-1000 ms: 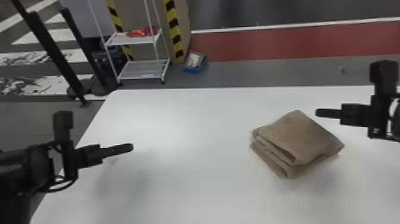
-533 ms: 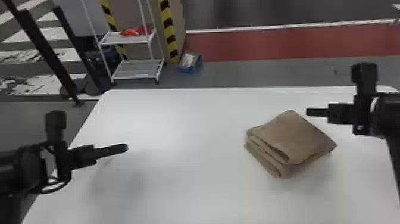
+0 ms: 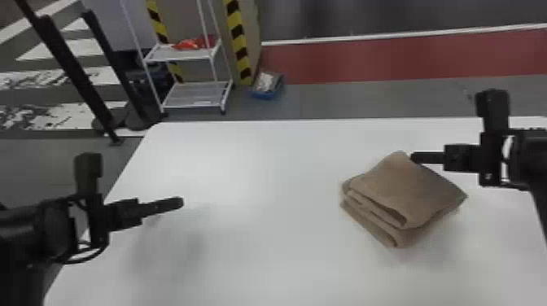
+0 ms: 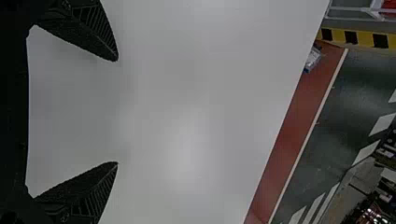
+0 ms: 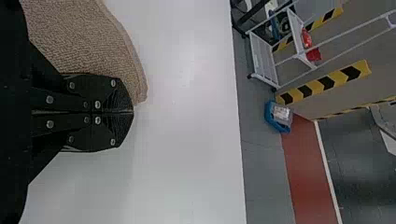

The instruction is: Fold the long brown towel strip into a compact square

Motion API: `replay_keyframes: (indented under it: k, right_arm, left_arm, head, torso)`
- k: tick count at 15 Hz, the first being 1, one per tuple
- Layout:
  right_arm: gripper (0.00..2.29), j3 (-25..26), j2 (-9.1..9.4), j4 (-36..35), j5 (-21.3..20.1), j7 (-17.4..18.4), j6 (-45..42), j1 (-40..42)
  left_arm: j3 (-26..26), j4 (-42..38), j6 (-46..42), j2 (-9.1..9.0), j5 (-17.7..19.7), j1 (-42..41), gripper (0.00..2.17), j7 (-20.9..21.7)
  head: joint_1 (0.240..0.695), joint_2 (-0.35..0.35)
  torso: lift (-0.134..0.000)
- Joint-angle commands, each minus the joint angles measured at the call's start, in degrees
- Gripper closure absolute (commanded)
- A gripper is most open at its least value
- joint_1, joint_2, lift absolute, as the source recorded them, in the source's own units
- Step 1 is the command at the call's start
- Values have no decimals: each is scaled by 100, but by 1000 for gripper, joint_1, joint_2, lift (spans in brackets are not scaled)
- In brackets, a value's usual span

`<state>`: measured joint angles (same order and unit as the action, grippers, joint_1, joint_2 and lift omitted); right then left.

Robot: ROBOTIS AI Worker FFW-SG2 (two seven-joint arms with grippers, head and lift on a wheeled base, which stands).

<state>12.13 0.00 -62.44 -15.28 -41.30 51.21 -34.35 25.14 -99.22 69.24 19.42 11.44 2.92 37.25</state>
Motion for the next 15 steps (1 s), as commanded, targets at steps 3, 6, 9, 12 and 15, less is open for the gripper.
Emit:
replay_keyframes:
  k: [3,6,9,12,15]
  right_arm:
    - [2091,-308,5,-32,271,-186,-10,60]
    - [2091,-703,5,-32,386,-256,43,157]
    - [2091,-932,5,-32,421,-282,43,201]
    - [2091,-1160,5,-40,544,-388,8,245]
    - [2091,-1415,5,-23,588,-423,-45,262]
  left_arm:
    - [0,25,-37,0,-10,7,87,-7]
    - [9,43,-55,-9,-10,7,87,-7]
    - [0,69,-107,-9,-19,7,87,-16]
    - [-18,78,-125,-26,-19,16,87,-33]
    - [-18,78,-142,-35,-36,16,87,-42]
  head:
    - [695,207]
    - [695,231]
    - [695,260]
    - [695,275]
    - [695,292]
  torso:
    - [-125]
    - [-125]
    - [-125]
    - [-125]
    - [-125]
